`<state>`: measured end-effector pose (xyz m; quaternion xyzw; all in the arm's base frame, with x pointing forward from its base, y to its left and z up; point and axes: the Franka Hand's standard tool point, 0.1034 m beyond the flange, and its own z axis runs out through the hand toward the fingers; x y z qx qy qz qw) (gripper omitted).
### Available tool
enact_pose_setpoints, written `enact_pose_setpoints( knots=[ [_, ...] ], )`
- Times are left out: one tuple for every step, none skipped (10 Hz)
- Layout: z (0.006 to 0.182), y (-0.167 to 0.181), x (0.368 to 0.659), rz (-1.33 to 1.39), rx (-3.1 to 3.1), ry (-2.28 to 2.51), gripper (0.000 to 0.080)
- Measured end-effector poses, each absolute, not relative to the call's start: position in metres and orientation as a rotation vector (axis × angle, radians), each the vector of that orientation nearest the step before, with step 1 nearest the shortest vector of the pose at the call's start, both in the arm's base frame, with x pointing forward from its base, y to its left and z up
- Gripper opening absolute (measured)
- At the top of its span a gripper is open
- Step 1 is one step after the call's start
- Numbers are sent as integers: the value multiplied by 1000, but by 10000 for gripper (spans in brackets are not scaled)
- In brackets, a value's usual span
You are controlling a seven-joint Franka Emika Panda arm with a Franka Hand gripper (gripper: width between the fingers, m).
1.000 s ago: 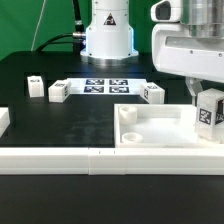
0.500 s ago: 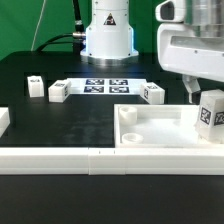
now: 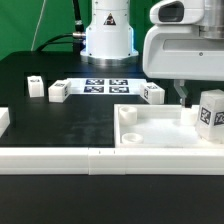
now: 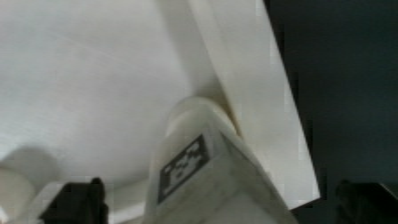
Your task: Assemble one leg
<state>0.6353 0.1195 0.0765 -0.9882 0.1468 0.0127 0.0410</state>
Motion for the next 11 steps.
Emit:
enact_pose_setpoints(
  knots=[
    [77, 117, 636, 25, -3061, 251, 649],
    [78, 118, 636, 27, -3085, 80, 649],
    [78, 119, 636, 28, -3094, -14, 649],
    [78, 121, 636, 18, -3094, -146, 649],
    [78, 122, 637, 8, -3092, -168, 649],
    [77, 121, 637, 10, -3093, -165, 517],
    [77, 121, 637, 10, -3093, -165, 517],
    [77, 121, 636, 10, -3093, -165, 364],
    [77, 121, 637, 10, -3093, -165, 291],
    [77, 121, 637, 10, -3093, -164, 291],
    [77, 121, 637, 11, -3093, -142, 291]
  ],
)
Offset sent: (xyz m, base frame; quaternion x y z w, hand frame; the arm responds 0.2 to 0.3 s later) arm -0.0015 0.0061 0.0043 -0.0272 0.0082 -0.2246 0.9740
